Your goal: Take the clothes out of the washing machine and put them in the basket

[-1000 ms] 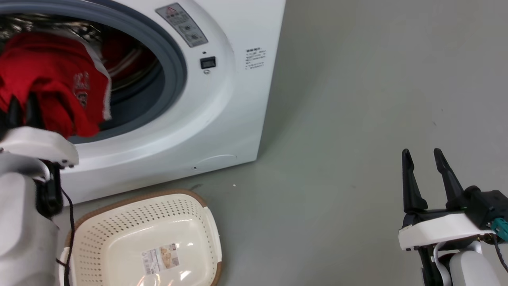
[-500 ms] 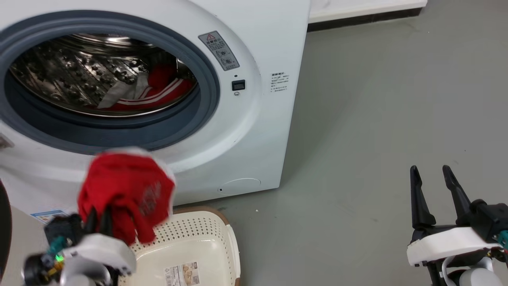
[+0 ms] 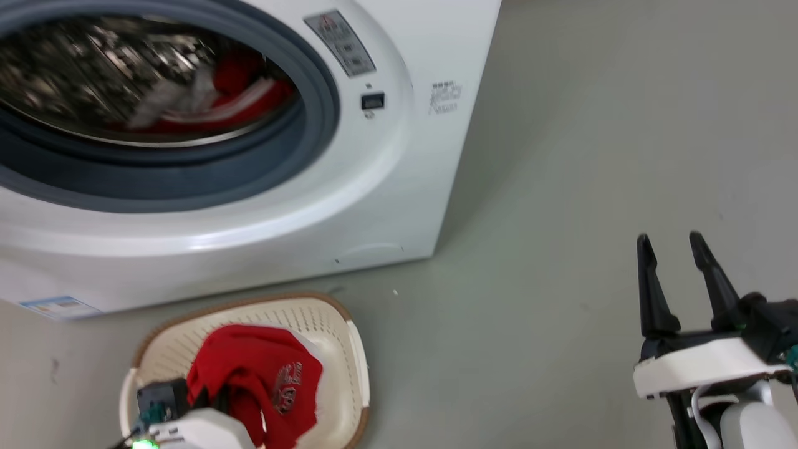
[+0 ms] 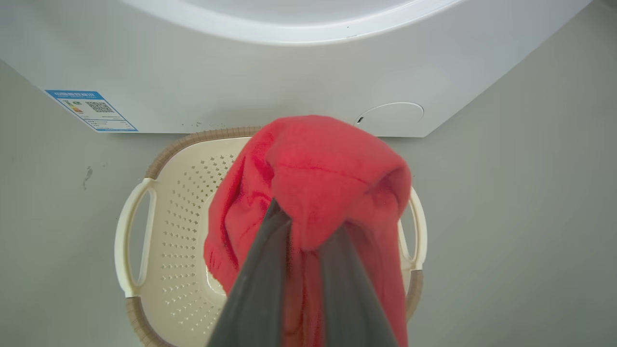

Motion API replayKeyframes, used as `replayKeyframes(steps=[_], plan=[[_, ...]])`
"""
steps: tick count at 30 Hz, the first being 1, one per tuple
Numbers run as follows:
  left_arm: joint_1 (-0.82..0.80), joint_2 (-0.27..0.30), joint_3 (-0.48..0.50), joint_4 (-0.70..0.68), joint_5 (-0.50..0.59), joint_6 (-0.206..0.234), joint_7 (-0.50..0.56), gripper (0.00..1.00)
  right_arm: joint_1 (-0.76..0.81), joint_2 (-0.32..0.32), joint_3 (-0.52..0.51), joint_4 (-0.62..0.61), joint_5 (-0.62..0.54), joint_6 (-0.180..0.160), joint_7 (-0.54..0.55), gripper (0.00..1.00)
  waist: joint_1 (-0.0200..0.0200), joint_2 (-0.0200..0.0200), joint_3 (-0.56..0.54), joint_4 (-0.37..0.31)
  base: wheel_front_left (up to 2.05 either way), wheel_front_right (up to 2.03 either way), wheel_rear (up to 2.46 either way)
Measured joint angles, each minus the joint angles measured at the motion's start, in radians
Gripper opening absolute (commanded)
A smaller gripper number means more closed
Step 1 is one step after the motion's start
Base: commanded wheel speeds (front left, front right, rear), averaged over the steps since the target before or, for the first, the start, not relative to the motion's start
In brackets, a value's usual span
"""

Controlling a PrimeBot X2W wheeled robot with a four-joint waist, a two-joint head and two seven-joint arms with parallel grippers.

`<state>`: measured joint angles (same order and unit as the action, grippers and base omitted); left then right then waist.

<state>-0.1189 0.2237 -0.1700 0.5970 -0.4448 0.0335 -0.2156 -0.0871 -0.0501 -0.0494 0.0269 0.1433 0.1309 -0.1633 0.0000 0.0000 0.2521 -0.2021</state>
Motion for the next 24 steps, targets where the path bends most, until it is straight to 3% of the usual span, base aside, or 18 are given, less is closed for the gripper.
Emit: replayKeyframes(steps=[16,24], plan=[[-0.374,0.057,-0.018,0.390,0.016,-0.070,0.001,0.00,-0.163,-0.001,0.053,0.010,0.063,0.000,-0.068,1.00,0.0002,0.0000,0.350,-0.078,0.00,0.00,0.00],[-0.471,0.078,-0.011,0.558,-0.003,-0.097,-0.004,0.00,-0.232,0.000,0.075,0.043,0.088,0.000,-0.092,1.00,0.0003,0.0000,0.463,-0.128,0.00,0.00,0.00]])
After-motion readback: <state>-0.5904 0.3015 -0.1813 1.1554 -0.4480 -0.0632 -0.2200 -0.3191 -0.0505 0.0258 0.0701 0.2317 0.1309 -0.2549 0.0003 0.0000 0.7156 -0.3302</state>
